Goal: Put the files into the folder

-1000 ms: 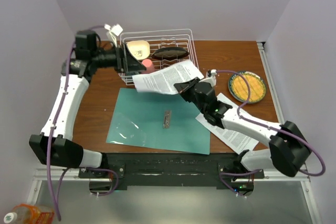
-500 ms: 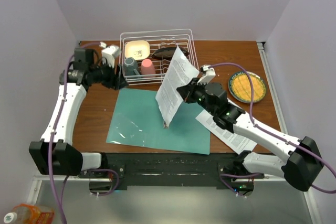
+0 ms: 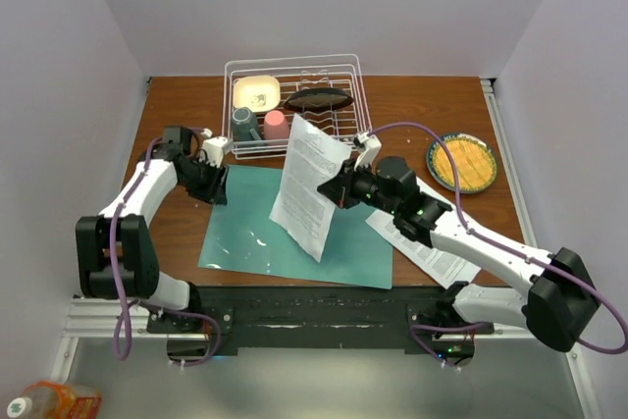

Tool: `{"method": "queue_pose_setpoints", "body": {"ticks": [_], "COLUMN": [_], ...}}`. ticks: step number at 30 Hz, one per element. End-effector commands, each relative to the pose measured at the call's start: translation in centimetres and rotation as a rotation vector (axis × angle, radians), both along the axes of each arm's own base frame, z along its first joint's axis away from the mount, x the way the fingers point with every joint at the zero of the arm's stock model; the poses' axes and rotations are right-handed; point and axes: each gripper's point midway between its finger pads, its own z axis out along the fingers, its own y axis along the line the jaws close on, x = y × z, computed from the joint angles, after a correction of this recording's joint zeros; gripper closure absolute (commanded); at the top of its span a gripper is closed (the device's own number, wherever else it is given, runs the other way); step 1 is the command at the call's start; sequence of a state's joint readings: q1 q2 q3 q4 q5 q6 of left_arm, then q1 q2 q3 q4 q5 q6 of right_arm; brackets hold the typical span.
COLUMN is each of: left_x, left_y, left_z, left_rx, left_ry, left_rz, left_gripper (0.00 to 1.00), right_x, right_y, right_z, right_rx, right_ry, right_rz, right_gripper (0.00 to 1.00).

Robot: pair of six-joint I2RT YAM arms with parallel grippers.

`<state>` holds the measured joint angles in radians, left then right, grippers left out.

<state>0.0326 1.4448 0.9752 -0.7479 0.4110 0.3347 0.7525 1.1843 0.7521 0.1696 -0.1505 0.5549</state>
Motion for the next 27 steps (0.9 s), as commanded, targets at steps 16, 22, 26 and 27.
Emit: {"method": "queue_pose_setpoints", "body": {"ticks": [16, 22, 26, 27], "left_x": [0.8, 1.0, 0.7, 0.7], "left_y": [3.0, 4.8, 5.8, 5.9], "left_z": [-2.7, -3.8, -4.9, -5.1], "left_rx": [0.225, 0.304, 0.336, 0.340], "left_ry": [-0.199, -0.212, -0.199, -0.196], "left_rz": [-0.315, -0.411, -0.461, -0.463], "left_gripper": [0.56, 0.58, 0.59, 0.59], "right_x": [-0.9, -0.6, -0.4, -0.3], "right_y": [0.8, 1.2, 0.8, 0.7], "right_z": [-5.2, -5.3, -5.1, -4.7], "right_rx": [-0.102, -0.148, -0.193, -0.195], "right_ry": [0.059, 0.039, 0.022, 0.014], "right_rz": [0.034, 0.031, 0.031, 0.030], "right_gripper": [1.00, 1.00, 1.00, 1.00]}}
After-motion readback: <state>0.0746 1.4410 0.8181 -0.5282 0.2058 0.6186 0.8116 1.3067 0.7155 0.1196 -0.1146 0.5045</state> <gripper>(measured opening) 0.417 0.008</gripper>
